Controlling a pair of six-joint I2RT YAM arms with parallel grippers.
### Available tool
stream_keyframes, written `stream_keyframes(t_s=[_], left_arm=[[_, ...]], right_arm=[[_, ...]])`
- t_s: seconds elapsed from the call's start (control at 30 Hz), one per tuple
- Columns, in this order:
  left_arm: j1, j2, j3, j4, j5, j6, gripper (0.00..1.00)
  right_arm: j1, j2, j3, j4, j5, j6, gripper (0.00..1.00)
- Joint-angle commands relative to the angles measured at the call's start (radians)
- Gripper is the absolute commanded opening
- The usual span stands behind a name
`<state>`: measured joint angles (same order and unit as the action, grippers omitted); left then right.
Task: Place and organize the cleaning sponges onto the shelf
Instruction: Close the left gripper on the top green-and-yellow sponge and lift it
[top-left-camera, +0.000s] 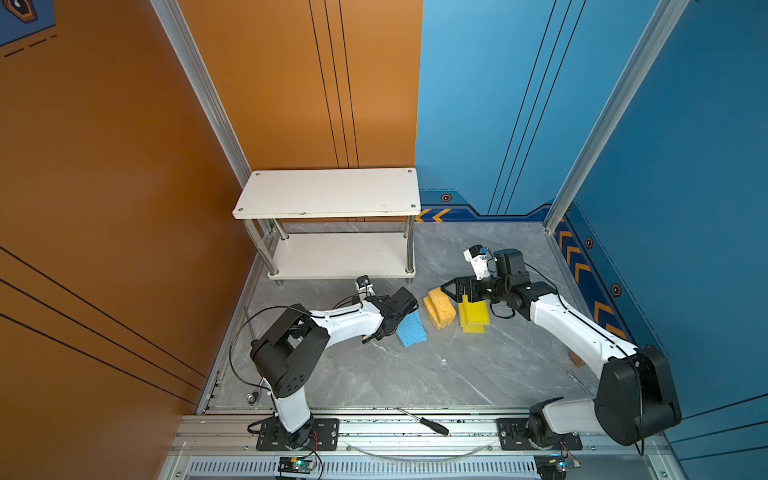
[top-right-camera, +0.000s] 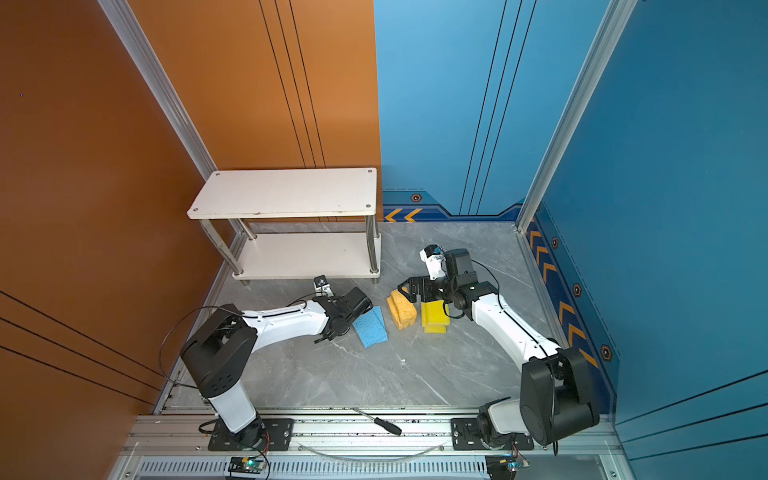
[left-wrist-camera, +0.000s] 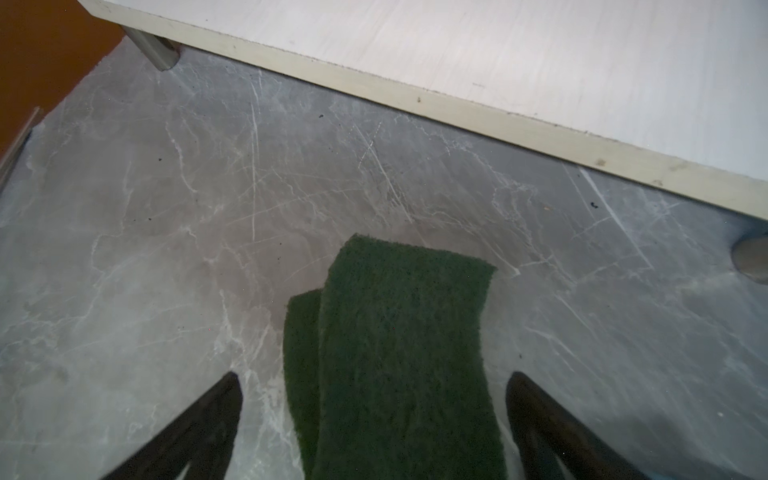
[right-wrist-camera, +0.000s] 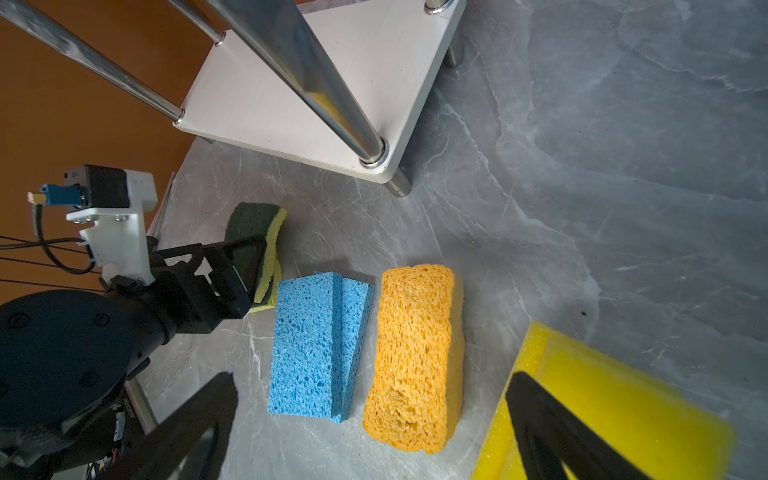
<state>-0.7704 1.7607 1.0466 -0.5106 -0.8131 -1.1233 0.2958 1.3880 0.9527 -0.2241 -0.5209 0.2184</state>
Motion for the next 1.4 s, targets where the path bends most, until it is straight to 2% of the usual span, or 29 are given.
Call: stream_keyframes(t_s=[0.0,0.13,0.17,0.53,0.77,1.0,1.37], left_arm=[[0.013,0.017,-0.010,0.034,0.027,0.025,0.96],[0.014,0.019,-0.050,0.072,0.048,0.031,0.88],[0.014,0.022,-0.055,0.082,0.054,0.033,0.83],[0.013,0.058,-0.063,0.094,0.078,0.017,0.85],[0.015,0.062,-0.063,0.108,0.079,0.024,0.78],[0.013,0.056,-0.066,0.124,0.081,0.046,0.67],[0.010,0.021,-0.080,0.126,0.077,0.056,0.57]], right_arm=[[0.009,0.016,0.016,0.017,-0.016,0.016,1.00],[0.015,0.020,0.018,0.016,-0.016,0.018,1.00],[0.017,0.022,0.024,0.017,-0.015,0.018,1.00],[0.029,0.040,0.040,0.007,-0.014,0.015,1.00],[0.032,0.049,0.044,0.009,-0.014,0.014,1.00],[0.034,0.060,0.051,0.009,-0.018,0.016,1.00],[0.040,0.065,0.053,0.007,-0.021,0.017,1.00]])
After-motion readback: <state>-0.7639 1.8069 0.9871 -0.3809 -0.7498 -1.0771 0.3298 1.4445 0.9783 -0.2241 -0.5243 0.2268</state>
